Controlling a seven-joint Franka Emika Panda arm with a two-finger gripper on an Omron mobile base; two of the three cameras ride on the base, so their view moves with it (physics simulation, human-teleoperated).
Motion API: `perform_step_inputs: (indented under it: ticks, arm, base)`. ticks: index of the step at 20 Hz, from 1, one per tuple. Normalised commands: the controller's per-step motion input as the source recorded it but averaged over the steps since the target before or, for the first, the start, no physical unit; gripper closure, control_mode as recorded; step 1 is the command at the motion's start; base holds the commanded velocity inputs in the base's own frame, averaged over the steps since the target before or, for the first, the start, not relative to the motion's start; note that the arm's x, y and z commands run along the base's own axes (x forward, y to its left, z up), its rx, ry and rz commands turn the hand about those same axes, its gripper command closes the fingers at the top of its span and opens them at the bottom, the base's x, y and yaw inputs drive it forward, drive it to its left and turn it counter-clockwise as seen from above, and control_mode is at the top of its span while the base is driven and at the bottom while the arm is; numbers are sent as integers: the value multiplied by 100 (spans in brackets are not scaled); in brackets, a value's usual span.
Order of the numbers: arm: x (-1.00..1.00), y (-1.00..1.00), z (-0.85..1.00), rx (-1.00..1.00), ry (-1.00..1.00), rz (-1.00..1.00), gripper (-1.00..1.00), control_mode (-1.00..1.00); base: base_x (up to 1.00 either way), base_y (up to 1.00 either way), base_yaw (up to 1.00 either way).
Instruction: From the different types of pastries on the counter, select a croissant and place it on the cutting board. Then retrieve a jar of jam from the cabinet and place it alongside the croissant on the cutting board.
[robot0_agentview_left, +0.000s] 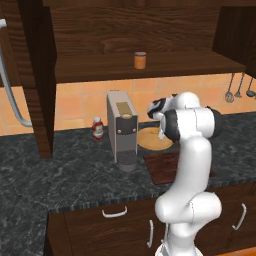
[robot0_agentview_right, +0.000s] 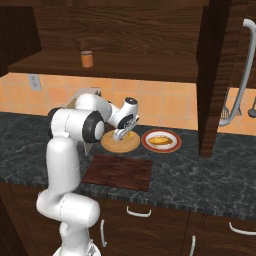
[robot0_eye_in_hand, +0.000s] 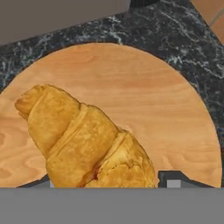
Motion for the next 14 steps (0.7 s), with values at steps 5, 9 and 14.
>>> perform_step_inputs:
  ticks: [5,9,14]
  arm:
    - [-62,-5,71,1,-3,-5,100,-100]
    - [-55,-5,40,6,7,-6,100,-100]
    - [-33,0,37,-2,8,-9,100,-100]
  base:
    - [0,0,0]
    - [0,0,0]
    - [0,0,0]
